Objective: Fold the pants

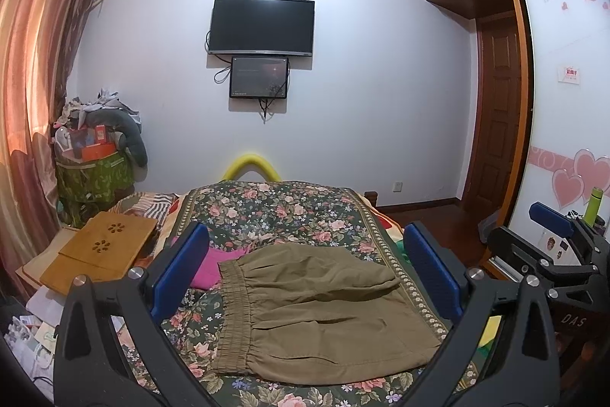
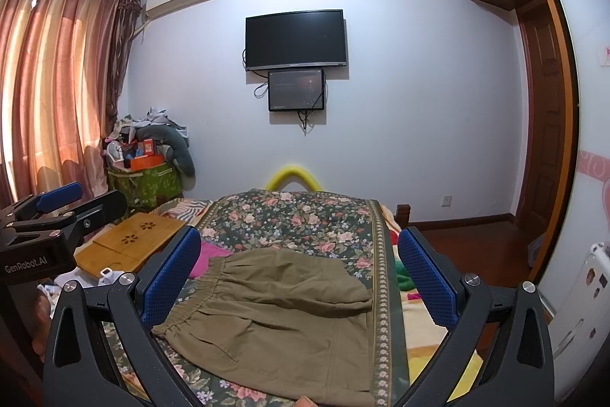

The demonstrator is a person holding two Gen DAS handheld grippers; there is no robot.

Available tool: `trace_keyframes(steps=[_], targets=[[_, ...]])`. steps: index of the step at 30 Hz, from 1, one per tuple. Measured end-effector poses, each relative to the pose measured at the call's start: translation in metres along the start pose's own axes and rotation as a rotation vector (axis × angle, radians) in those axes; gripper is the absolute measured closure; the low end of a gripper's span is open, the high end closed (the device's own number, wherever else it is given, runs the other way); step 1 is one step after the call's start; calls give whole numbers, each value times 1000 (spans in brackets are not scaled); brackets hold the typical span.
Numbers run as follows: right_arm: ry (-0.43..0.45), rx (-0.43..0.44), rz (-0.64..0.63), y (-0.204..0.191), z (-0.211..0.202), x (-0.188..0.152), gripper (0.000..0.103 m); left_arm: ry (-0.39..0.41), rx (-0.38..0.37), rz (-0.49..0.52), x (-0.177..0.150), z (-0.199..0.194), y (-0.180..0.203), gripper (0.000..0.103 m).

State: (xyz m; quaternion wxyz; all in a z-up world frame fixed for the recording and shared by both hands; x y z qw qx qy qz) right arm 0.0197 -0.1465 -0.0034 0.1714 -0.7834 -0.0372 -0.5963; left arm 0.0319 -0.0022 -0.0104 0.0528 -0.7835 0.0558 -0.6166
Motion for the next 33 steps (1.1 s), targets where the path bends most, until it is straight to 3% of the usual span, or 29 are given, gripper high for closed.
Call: trace_keyframes(steps=[33], targets=[[-5,-2,7,0,0,0,0,-7,7,0,1,2,1,0]])
Point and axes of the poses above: each gripper's, at about its wrist camera, not at the fingertips, and z roughly the way its jaws point, y to its right, x to its top, the point moved 2 cm from there along z, roughly the way its jaws point, and after that the axes turned 12 degrees about z, right-handed, at the moved point
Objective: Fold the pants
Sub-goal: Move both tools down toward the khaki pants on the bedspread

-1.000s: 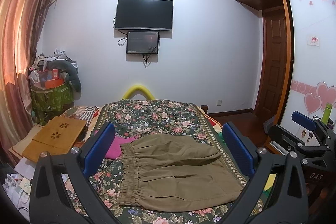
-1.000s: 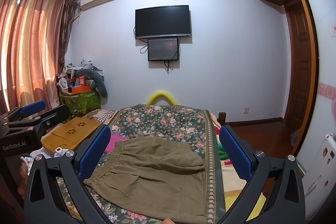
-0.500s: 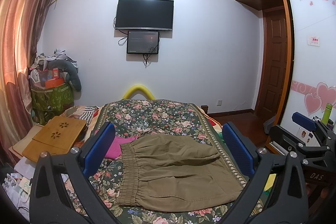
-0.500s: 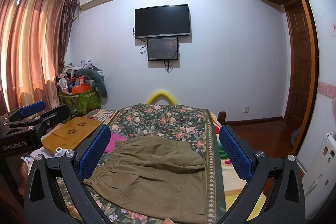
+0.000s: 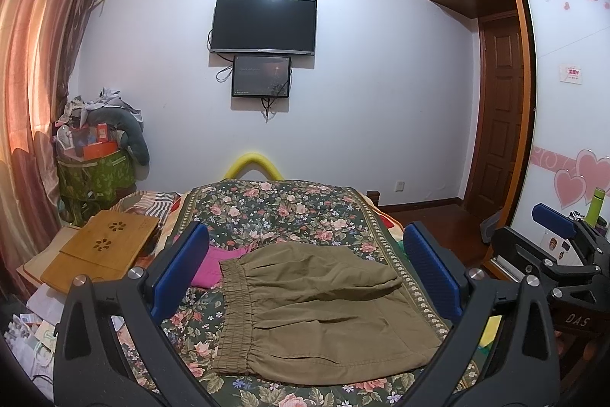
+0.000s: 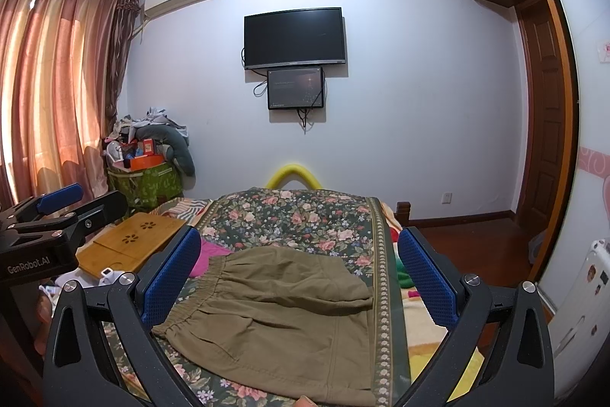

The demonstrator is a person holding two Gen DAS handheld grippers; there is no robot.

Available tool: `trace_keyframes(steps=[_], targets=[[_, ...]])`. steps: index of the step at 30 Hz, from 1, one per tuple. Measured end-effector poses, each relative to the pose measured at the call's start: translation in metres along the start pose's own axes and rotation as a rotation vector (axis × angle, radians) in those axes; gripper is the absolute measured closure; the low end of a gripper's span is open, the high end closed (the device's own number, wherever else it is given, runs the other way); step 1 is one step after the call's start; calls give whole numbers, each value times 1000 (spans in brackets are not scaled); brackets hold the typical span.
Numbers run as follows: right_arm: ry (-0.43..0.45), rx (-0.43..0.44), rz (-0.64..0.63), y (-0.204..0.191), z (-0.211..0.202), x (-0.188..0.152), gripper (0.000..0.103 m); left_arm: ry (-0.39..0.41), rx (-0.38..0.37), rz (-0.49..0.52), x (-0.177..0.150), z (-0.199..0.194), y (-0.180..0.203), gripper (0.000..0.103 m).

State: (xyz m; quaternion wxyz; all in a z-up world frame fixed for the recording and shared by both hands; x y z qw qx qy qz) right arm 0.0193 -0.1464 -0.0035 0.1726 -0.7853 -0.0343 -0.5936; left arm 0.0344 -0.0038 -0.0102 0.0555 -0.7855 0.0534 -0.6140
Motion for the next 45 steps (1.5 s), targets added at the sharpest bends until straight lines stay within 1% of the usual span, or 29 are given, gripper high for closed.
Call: trace_keyframes(steps=[9,15,20,24,28,32,36,39,43,45], targets=[[-5,-1,1,0,1,-2,0,-2,-2,0,-2,1,0,0],[-30,0,18,4,9,-5,0,-16,-5,0,-4,11,0,0],[-62,-8,29,12,22,-11,0,-54,-14,-4,-10,30,-3,0],[-96,-40,32,21,40,-17,0,-104,-15,-4,-18,54,-6,0],[-156,-92,26,38,66,-29,0,-179,-23,-8,-31,88,-12,0],[-234,-149,-6,58,95,-46,1,-275,-25,-6,-50,130,-21,0],[-308,-172,-28,74,117,-58,1,-379,-42,-11,-73,174,-36,0],[-401,-182,-42,90,138,-73,9,-468,-69,-27,-94,207,-49,0],[-530,-176,-27,112,169,-92,19,-593,-78,-15,-124,249,-67,0],[-582,-171,-20,121,182,-101,25,-654,-84,-11,-141,270,-76,3]])
Point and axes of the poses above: each gripper's, at about its wrist camera, not at the fingertips, and z roughly the way its jaws point, y to its right, x to its top, the point moved 2 cm from there along z, roughly the way its jaws point, and after that the axes turned 12 degrees about z, right-handed, at the moved point
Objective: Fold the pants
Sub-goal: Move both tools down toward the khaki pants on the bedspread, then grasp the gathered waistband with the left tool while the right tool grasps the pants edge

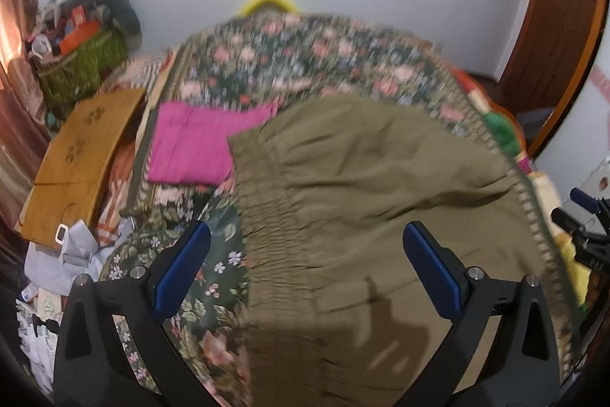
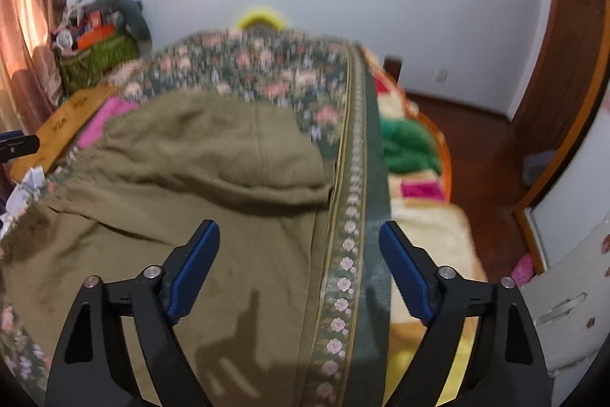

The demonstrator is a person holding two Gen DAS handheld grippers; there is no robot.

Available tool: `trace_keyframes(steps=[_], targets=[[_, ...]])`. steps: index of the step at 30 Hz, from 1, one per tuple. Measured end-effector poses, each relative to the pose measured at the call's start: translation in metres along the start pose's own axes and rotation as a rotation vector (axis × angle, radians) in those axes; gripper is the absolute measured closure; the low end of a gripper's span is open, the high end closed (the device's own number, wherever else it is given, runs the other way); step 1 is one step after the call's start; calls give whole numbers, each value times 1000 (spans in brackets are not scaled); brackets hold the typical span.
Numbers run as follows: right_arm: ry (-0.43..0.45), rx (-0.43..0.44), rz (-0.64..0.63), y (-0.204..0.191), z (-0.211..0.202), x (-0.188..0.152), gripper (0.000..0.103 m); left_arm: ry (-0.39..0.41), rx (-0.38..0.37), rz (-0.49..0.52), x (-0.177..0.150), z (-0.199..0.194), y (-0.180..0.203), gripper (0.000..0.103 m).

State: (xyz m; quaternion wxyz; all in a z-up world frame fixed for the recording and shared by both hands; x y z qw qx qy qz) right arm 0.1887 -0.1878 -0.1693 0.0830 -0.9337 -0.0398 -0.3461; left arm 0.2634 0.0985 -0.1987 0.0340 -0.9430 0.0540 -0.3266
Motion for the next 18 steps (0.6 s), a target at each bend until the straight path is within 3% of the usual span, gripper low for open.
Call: trace_keyframes(steps=[1,9,14,18], targets=[[-30,7,-1,4,11,1,30,-34,-6,4,-1,12,-5,6],[-204,37,-5,12,67,6,41,-217,-52,-21,-10,77,-37,22],[-231,24,-72,8,84,9,41,-277,-105,19,-15,96,-32,22],[-194,3,-98,5,87,9,43,-322,-156,10,-21,111,-30,23]])
Point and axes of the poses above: each gripper's, at about its wrist camera, not at the fingertips, and z roughly the way its jaws point, y to its right, x to its top, the point moved 2 cm from there along z, roughly the way its jaws point, and after that the axes turned 12 degrees about z, right-handed, at the moved point
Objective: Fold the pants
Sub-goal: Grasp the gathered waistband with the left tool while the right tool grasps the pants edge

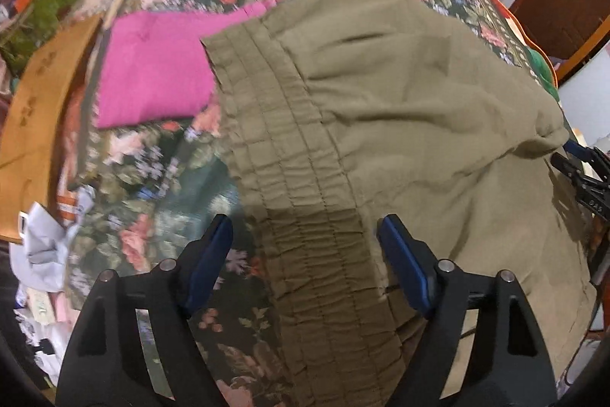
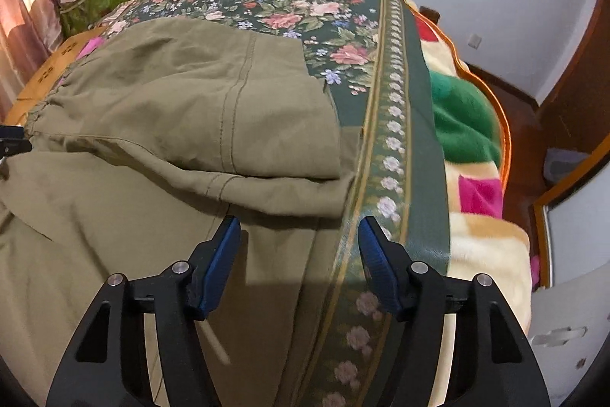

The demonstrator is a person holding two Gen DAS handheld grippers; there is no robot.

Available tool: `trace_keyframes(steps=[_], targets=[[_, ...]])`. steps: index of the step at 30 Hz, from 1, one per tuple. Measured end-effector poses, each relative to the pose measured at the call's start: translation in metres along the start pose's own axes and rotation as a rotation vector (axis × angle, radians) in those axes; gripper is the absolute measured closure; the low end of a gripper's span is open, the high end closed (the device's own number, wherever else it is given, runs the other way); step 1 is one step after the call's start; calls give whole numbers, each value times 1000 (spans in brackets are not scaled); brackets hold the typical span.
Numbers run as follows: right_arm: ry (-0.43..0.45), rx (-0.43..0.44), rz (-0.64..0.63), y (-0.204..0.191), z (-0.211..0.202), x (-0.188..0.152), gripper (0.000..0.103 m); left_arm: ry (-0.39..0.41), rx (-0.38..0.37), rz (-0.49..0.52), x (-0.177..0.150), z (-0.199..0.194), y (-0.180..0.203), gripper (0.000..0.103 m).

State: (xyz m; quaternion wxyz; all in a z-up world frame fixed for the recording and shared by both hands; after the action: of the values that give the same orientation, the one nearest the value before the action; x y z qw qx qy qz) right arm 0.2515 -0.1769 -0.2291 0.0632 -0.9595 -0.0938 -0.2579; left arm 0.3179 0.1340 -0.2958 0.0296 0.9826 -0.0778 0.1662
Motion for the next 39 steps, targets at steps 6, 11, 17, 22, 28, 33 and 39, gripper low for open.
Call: trace_keyframes(steps=[6,11,17,22,28,33,39], targets=[[-43,-49,-25,-2,12,-1,59,38,15,23,-7,3,-4,25],[-72,-49,-6,4,16,-1,73,63,69,-22,-12,1,-11,25],[-81,-24,-12,4,15,1,74,68,106,14,-11,-1,-7,24],[-100,57,24,11,-3,1,72,72,132,63,-8,-16,0,25],[-34,133,94,14,-30,11,54,112,138,66,6,-29,-2,24],[13,142,87,7,-24,31,54,90,101,26,21,-18,-15,23],[-39,162,121,2,13,41,54,29,5,-22,31,10,-24,22]])
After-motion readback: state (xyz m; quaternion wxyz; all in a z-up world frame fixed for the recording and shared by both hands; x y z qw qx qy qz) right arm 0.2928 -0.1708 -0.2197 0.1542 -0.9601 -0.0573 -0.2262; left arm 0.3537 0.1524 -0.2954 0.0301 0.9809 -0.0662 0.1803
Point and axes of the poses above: each gripper's, at about its wrist camera, not at the fingertips, and z roughly the way its jaws point, y to its right, x to its top, the point moved 2 cm from there along z, roughly the way its jaws point, and after that the axes turned 12 degrees about z, right-handed, at the moved point
